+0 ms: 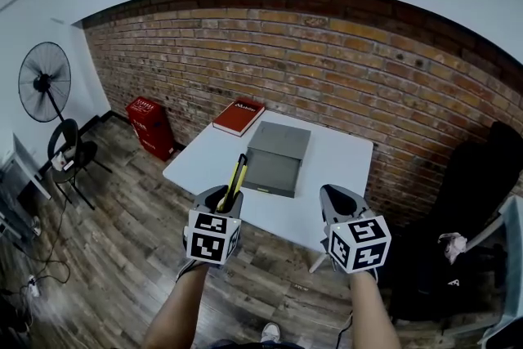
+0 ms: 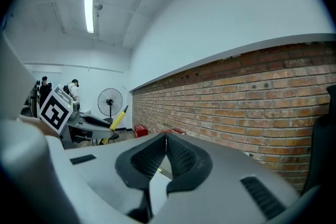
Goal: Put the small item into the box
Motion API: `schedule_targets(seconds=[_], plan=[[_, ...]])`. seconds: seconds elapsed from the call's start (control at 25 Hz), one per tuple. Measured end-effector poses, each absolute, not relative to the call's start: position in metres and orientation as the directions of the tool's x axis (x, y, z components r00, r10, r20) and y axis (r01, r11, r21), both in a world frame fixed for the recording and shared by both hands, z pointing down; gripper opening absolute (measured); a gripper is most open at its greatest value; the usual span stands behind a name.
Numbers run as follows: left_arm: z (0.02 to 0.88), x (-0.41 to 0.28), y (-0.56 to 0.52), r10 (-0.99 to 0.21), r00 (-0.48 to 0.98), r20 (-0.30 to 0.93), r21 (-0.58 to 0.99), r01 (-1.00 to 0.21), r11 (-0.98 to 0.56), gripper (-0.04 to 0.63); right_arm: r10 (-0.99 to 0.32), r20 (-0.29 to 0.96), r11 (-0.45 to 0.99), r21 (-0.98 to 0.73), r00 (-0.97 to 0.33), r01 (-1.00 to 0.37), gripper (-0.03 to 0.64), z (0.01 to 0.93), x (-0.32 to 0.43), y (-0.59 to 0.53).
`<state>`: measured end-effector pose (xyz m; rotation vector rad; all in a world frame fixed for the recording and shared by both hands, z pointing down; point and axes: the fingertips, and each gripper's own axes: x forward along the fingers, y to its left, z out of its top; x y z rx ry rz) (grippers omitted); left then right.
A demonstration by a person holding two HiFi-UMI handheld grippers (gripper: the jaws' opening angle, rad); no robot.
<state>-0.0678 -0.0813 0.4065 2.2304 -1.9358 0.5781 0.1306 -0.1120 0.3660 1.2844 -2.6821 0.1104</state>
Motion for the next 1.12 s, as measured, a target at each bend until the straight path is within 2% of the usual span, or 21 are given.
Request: schedule_targets(seconds=[0.64,1.12], plan=[[0.410,-0.085,-0.121,-0.928,0.074,0.364,-0.148,-0.980,-0.137,0.130,-0.752,0.157,0.650,0.014,-0.641,-0.760,0.021,0.360,0.114,-0.156],[0.421,-0.119,-0.199,-0.923,0.132,0.361,-0.134,-0.972,-0.191,0.130,-0.786,0.171,0.606,0.015,-0.595,-0.796,0.021,0.371,0.080,-0.221]])
